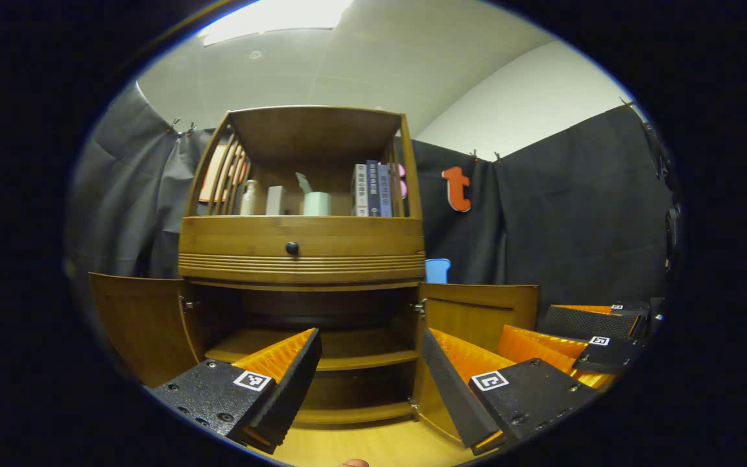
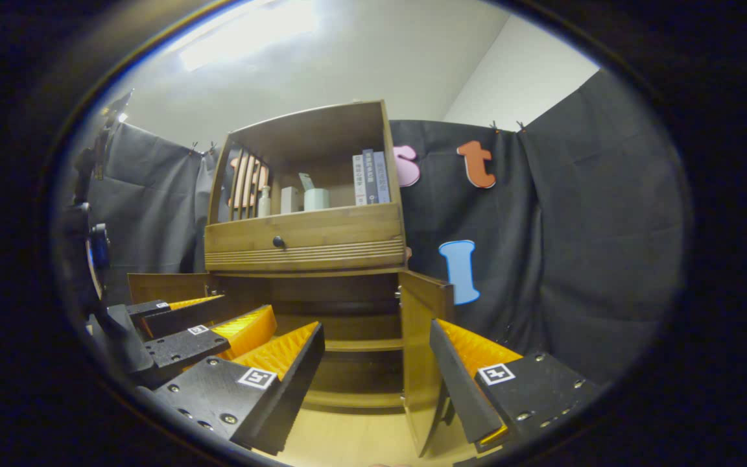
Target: Open the right door of the double-door shoe cabinet with the right hand, and open the left door with the left hand.
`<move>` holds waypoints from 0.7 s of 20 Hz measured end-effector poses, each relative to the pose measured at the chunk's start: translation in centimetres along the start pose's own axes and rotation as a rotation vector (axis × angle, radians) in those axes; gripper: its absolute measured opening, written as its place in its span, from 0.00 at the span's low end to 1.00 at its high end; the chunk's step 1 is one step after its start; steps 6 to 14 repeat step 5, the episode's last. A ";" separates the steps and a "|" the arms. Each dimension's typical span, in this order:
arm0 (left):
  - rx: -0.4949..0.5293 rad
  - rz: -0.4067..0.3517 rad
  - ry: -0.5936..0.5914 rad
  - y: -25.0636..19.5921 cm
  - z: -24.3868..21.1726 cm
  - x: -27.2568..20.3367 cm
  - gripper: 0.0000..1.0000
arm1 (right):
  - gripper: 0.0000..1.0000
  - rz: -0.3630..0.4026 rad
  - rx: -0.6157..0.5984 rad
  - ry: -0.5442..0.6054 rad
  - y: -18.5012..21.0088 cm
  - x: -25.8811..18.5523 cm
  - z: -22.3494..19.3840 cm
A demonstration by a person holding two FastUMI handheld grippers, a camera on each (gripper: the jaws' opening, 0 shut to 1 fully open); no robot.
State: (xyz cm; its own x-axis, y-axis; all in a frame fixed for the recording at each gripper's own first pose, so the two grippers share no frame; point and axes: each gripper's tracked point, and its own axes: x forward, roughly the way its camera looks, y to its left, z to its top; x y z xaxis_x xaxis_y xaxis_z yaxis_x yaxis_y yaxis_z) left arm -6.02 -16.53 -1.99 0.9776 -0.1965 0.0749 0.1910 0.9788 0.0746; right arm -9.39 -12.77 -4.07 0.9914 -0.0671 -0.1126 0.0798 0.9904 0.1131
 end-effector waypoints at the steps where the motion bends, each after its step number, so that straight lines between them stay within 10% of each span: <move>1: 0.001 -0.024 -0.004 -1.5 0.0 0.2 0.96 | 0.94 -0.018 -0.003 -0.002 -1.5 -0.5 0.2; 5: -0.019 -0.145 -0.029 -9.3 0.3 0.6 0.94 | 0.97 -0.105 -0.021 -0.018 -8.0 -2.8 1.3; 14: -0.019 -0.145 -0.029 -9.3 0.3 0.6 0.94 | 0.97 -0.105 -0.021 -0.018 -8.0 -2.8 1.3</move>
